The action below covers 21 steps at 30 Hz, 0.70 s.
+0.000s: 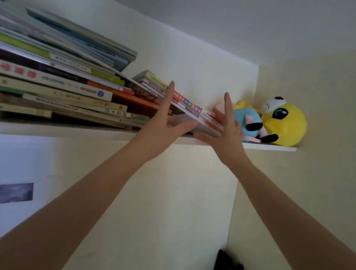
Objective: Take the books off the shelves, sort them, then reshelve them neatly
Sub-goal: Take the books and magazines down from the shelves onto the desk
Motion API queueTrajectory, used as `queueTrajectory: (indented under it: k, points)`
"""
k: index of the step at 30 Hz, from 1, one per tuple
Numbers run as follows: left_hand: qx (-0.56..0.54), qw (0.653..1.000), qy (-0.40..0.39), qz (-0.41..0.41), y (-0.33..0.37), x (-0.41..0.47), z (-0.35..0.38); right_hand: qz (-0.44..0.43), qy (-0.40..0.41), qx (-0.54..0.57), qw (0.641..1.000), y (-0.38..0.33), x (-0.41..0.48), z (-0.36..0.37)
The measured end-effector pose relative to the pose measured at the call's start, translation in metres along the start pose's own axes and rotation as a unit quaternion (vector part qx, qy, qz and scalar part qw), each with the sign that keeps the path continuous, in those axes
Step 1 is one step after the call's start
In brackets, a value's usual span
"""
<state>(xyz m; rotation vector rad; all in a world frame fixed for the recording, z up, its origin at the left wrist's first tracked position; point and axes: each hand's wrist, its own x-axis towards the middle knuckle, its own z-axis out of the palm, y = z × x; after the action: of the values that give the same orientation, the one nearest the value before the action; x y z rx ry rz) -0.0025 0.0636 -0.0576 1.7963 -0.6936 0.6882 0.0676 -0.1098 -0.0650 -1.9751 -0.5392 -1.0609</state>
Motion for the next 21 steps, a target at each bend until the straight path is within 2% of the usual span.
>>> queueTrajectory:
  k: [2, 5, 9, 14, 19, 21]
  points:
    - [-0.012, 1.000, 0.000, -0.005, -0.003, 0.008, 0.003, -0.011, 0.031, -0.076, 0.997, 0.001, 0.007, 0.003]
    - [-0.015, 1.000, 0.005, -0.007, -0.007, 0.013, 0.007, -0.020, 0.049, -0.130, 0.990, 0.004, 0.018, 0.006]
    - [-0.011, 1.000, 0.008, -0.017, -0.006, 0.016, 0.011, -0.061, 0.054, -0.153, 0.985, 0.013, 0.025, 0.003]
    - [-0.046, 0.998, 0.017, -0.045, -0.001, 0.017, 0.020, -0.190, 0.076, -0.216, 0.955, 0.010, 0.023, -0.011]
    - [-0.071, 0.994, 0.028, -0.084, 0.013, 0.010, 0.036, -0.266, 0.161, -0.236, 0.920, -0.016, 0.000, -0.028]
    - [-0.082, 0.990, 0.056, -0.096, 0.021, 0.008, 0.044, -0.265, 0.166, -0.227, 0.922, -0.025, -0.011, -0.033]
